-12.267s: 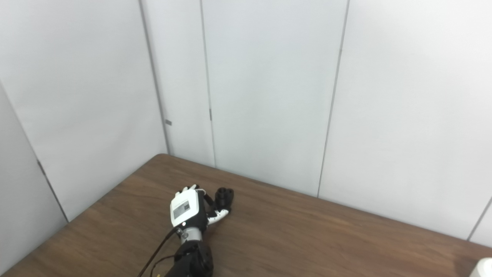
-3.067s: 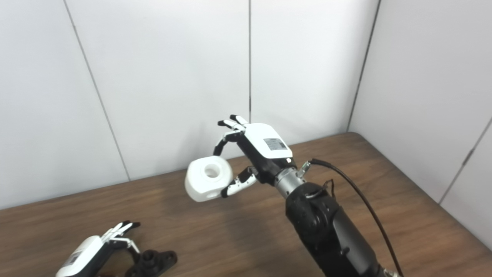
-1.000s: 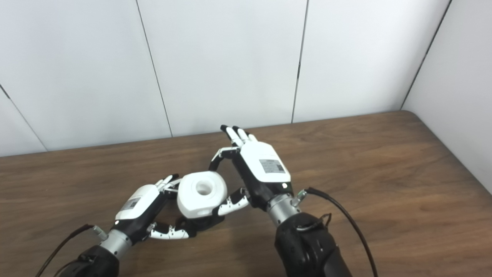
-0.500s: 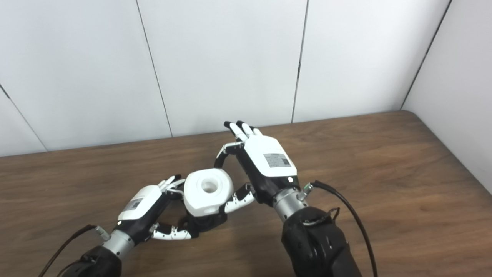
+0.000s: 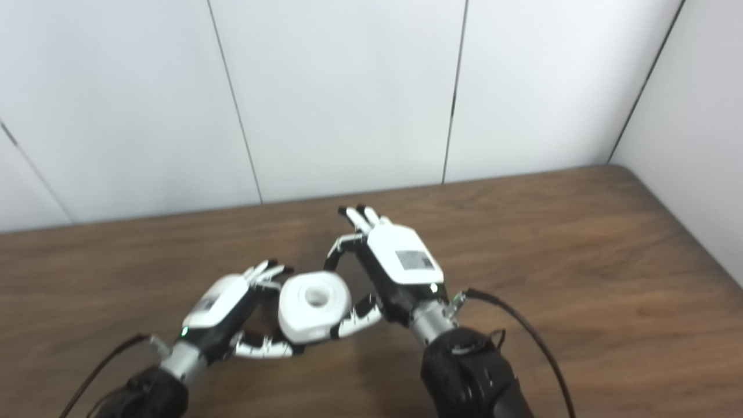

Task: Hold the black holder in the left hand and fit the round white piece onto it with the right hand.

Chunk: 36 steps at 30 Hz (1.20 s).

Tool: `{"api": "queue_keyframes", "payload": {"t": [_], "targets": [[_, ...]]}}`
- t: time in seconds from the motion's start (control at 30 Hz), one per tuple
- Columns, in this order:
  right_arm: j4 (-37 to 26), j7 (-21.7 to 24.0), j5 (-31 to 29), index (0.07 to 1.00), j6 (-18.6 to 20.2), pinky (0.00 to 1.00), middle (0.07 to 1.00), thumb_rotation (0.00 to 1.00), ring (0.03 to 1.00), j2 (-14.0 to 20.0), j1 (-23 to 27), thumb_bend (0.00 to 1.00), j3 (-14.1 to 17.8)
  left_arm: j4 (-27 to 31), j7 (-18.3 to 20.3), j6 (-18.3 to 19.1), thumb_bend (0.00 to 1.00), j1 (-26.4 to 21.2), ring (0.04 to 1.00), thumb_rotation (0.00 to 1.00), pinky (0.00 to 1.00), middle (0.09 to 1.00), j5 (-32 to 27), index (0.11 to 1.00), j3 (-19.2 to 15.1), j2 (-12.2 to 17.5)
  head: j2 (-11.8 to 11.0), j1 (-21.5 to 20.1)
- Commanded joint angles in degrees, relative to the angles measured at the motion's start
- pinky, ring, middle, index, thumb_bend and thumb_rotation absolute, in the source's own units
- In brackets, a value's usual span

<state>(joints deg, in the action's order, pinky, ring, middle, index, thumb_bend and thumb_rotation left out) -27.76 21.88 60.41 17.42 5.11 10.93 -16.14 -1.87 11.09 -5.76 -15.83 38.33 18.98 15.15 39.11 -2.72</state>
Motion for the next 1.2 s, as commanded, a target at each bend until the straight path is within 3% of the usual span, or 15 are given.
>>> {"api": "queue_keyframes", "payload": {"t": [0.0, 0.13, 0.33, 0.6, 0.87, 1.17], "targets": [[-0.6, -2.7, 0.7, 0.479, -2.6, 0.93, 0.964, 0.14, 1.0, -0.4, 0.9, 0.51, -0.6, 1.7, -1.0, -0.7, 0.52, -1.4, 1.0, 0.05, 1.0, 0.926, 0.0, 0.481, -0.1, -0.2, 0.1, -0.1], [1.4, -5.1, 1.5, 0.48, -3.5, 0.89, 0.956, 0.14, 1.0, -0.9, -0.3, 0.51, -2.0, 1.8, -1.2, -0.3, 0.52, -1.2, 1.0, 0.05, 1.0, 0.925, 0.4, 0.481, -0.1, -0.5, 0.0, 0.2], [3.2, -8.1, 1.7, 0.48, -4.2, 0.91, 0.962, 0.14, 1.0, -1.0, -0.8, 0.51, -2.5, 1.9, -1.1, 0.0, 0.52, -1.1, 1.0, 0.05, 1.0, 0.924, 0.6, 0.481, 0.0, -0.3, 0.0, 0.4], [2.1, -7.7, 2.4, 0.48, -3.7, 0.88, 0.956, 0.14, 1.0, -1.2, -0.9, 0.51, -2.6, 2.1, -1.2, 0.3, 0.52, -1.0, 1.0, 0.04, 1.0, 0.925, 0.3, 0.481, 0.1, -0.7, -0.3, 0.5], [2.1, -7.3, 3.5, 0.479, -3.2, 0.92, 0.951, 0.14, 1.0, -1.7, -0.7, 0.51, -2.9, 2.4, -1.1, 0.7, 0.52, -0.8, 1.0, 0.04, 1.0, 0.925, 0.5, 0.481, 0.2, -0.7, -0.4, 0.8], [1.3, -4.9, 6.4, 0.479, -3.0, 0.9, 0.94, 0.14, 1.0, -2.7, -0.1, 0.51, -4.0, 1.7, -2.1, 0.4, 0.52, -0.9, 1.0, 0.05, 1.0, 0.919, 0.8, 0.482, 0.6, -1.1, -0.8, 1.0]]}}
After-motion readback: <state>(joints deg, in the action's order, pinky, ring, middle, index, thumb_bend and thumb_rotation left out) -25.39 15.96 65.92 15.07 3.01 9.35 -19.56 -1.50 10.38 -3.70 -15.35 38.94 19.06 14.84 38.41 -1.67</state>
